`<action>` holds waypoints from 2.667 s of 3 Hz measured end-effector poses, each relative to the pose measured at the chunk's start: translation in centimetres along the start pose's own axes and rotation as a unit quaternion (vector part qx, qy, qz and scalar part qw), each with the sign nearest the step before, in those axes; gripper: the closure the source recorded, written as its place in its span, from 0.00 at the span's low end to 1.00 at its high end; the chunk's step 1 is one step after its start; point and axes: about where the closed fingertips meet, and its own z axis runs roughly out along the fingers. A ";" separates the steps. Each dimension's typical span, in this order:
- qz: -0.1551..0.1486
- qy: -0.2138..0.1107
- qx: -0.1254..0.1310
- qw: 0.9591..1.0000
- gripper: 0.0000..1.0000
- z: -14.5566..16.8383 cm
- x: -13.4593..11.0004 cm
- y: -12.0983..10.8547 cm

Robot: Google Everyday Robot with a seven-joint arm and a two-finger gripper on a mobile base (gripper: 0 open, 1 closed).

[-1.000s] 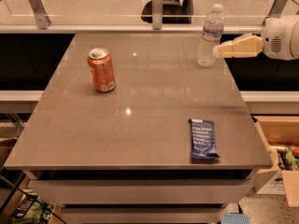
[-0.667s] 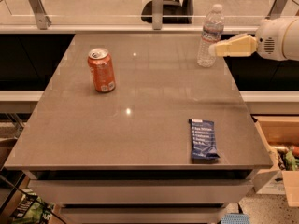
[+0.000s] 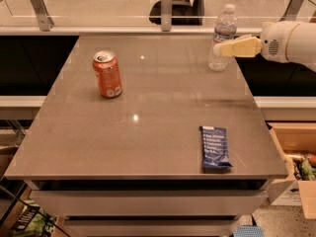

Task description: Move water bottle near coke can

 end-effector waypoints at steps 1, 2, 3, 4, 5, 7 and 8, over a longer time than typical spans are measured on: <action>0.004 -0.011 -0.014 1.000 0.00 1.3 -0.2 -0.6; -0.001 -0.019 -0.030 0.999 0.00 2.5 -0.4 -1.5; -0.008 -0.028 -0.046 0.999 0.00 3.6 -1.0 -2.5; -0.009 -0.036 -0.066 0.997 0.00 5.0 -1.4 -3.4; -0.007 -0.040 -0.086 0.996 0.00 6.4 -1.5 -3.9; -0.008 -0.041 -0.090 0.995 0.41 6.8 -1.8 -3.5; -0.008 -0.041 -0.092 0.995 0.64 7.0 -1.7 -3.3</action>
Offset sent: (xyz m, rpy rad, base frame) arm 0.0468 -0.0056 -0.0008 0.0405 -0.0391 0.0919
